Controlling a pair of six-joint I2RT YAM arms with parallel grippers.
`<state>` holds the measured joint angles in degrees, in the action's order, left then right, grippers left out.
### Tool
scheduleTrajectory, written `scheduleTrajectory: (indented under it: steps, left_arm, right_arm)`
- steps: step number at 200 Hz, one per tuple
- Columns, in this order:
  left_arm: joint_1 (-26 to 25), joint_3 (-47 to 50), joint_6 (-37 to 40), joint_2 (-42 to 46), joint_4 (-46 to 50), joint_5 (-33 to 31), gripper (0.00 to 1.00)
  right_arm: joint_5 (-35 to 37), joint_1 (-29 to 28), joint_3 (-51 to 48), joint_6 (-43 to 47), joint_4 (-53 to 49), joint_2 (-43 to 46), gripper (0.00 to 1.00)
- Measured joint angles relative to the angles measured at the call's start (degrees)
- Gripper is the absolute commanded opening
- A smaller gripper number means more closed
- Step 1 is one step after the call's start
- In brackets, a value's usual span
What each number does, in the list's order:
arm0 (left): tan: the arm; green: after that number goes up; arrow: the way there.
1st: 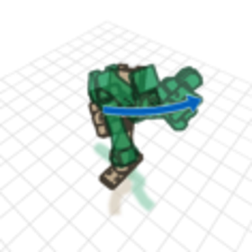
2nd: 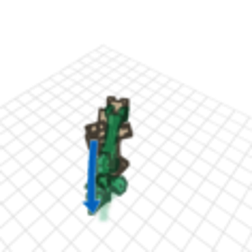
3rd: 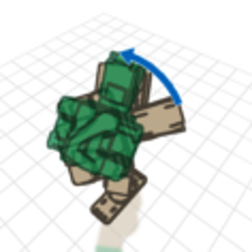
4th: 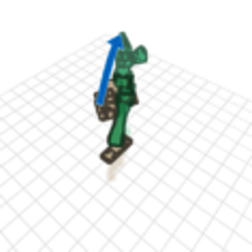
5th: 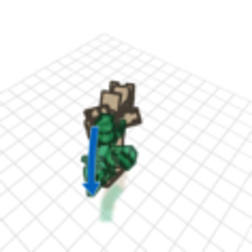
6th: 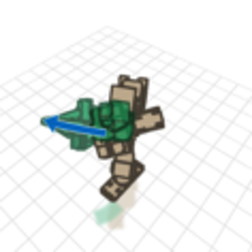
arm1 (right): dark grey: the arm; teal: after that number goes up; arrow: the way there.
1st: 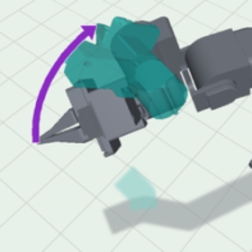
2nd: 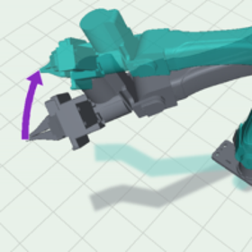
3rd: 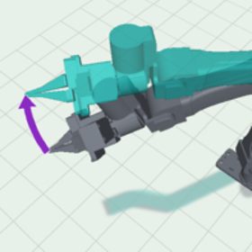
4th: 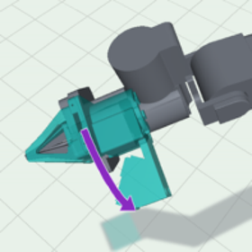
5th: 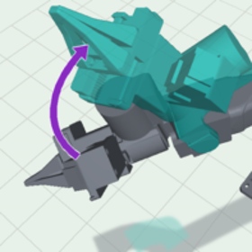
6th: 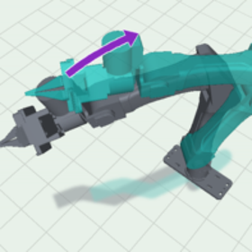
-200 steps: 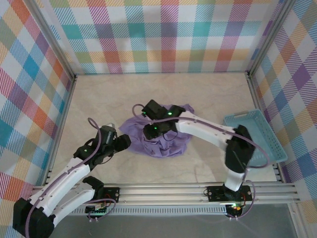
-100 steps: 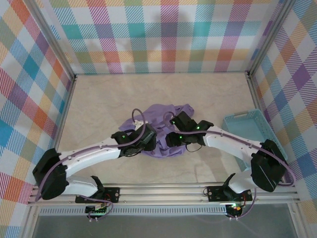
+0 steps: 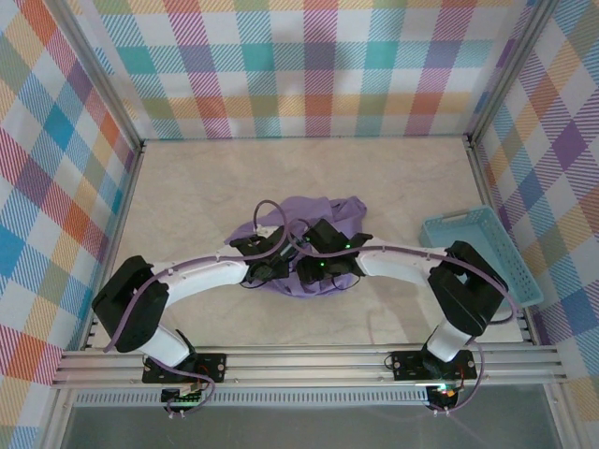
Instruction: Fold the inside-out t-shirt
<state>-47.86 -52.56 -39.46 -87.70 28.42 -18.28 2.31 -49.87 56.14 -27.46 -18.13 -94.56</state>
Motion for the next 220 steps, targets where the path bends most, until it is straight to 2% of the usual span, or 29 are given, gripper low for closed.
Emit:
scheduleTrajectory:
  steps: [25,46,67,91,120,157,220]
  left_arm:
    - [0.02,0.02,-0.07,0.02,-0.04,-0.68,0.12]
    - [0.13,0.42,0.02,0.26,-0.15,-1.03,0.08]
    - [0.22,2.43,-0.17,1.97,-0.50,-1.53,0.07]
    - [-1.31,5.05,-0.68,8.46,0.66,-5.09,0.20]
    - [-5.53,5.95,-0.09,19.15,-1.18,-7.50,0.24]
    - [-6.38,12.07,0.04,25.73,-8.85,-3.69,0.26]
    - [-7.43,17.94,1.44,25.09,-21.59,6.14,0.29]
  right_arm:
    - [2.67,0.00,1.18,0.87,-0.04,-0.11,0.13]
    - [3.28,0.02,1.22,0.85,0.11,0.33,0.00]
    - [2.19,0.35,0.61,0.90,0.96,1.86,0.00]
    - [-1.20,0.39,-0.74,0.87,2.49,5.35,0.00]
    - [-5.92,0.39,-1.09,0.72,4.70,8.66,0.00]
    - [-10.91,0.39,-1.60,-0.24,7.74,10.05,0.00]
    - [-15.47,1.46,-2.86,-1.33,8.98,11.45,0.00]
